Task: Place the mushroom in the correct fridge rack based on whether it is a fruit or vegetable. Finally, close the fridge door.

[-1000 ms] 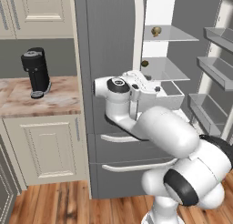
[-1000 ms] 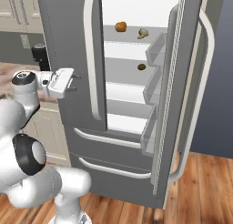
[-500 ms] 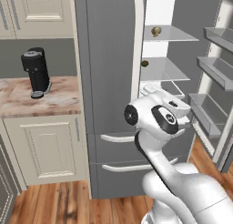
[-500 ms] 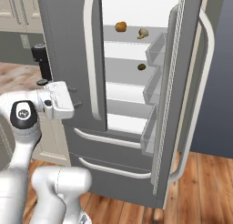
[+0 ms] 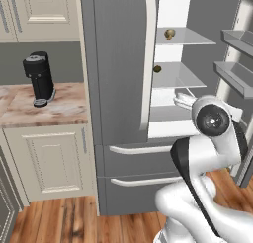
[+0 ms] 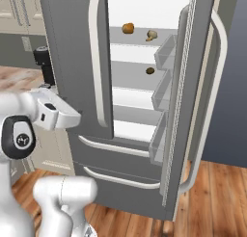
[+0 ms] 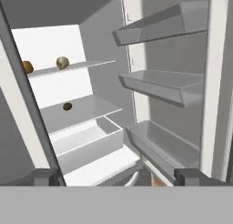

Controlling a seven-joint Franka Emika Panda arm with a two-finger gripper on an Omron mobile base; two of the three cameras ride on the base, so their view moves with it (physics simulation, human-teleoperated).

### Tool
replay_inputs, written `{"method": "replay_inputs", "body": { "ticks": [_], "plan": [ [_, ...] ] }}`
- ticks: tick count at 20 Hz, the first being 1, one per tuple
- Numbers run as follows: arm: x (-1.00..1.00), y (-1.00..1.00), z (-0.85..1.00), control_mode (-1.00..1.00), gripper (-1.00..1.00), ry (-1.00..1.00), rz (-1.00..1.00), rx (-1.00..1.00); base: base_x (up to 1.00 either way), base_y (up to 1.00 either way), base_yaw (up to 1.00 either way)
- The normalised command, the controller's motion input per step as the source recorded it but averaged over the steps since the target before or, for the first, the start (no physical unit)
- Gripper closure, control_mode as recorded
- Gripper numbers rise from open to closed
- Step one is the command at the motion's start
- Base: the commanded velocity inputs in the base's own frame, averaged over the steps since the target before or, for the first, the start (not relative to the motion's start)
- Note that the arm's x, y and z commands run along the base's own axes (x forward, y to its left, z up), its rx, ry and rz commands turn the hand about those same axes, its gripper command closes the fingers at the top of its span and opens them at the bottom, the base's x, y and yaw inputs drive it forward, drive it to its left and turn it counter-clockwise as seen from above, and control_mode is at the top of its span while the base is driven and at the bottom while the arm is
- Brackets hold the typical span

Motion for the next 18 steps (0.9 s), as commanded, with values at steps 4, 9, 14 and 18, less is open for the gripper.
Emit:
{"method": "replay_inputs", "body": {
  "ticks": [4, 9, 14, 18],
  "plan": [
    [-1.0, -0.4, 0.0, -1.0, -1.0, 0.12, 0.39, 0.09, 0.0, 0.0, 0.0],
    [-0.89, -0.85, -0.02, -1.0, -1.0, 0.03, 0.45, 0.11, 0.0, 0.0, 0.0],
    [-0.84, -0.98, -0.13, -1.0, -1.0, 0.01, 0.39, 0.14, 0.0, 0.0, 0.0],
    [-0.59, -1.0, -0.2, -1.0, -1.0, 0.0, 0.24, 0.17, 0.0, 0.0, 0.0]
  ]
}}
